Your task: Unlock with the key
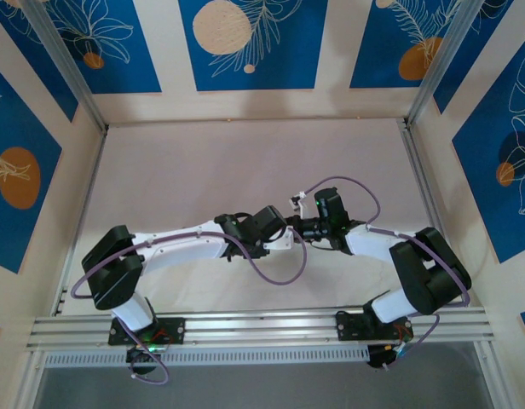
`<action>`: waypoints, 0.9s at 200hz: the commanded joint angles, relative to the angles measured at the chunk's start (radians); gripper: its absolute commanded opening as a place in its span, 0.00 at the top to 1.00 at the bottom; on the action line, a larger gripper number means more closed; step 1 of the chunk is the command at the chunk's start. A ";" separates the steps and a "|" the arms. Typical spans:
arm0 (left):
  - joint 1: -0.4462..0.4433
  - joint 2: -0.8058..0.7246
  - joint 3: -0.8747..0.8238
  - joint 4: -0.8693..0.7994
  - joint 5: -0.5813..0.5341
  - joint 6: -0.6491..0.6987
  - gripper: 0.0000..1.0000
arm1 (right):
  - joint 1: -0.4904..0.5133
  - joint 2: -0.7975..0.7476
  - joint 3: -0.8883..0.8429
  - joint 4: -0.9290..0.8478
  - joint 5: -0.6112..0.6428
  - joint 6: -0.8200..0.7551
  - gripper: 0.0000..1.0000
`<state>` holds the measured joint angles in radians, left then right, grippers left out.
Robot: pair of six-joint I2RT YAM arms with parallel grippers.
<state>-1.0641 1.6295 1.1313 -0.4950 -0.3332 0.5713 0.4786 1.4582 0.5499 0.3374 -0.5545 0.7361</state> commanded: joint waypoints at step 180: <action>0.018 -0.042 0.006 0.118 0.158 -0.134 1.00 | 0.011 -0.039 -0.048 0.086 -0.074 0.042 0.78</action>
<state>-1.0485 1.6035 1.1210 -0.4786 -0.2081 0.4706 0.4759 1.4490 0.5182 0.4267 -0.6098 0.7822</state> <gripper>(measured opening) 0.200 0.207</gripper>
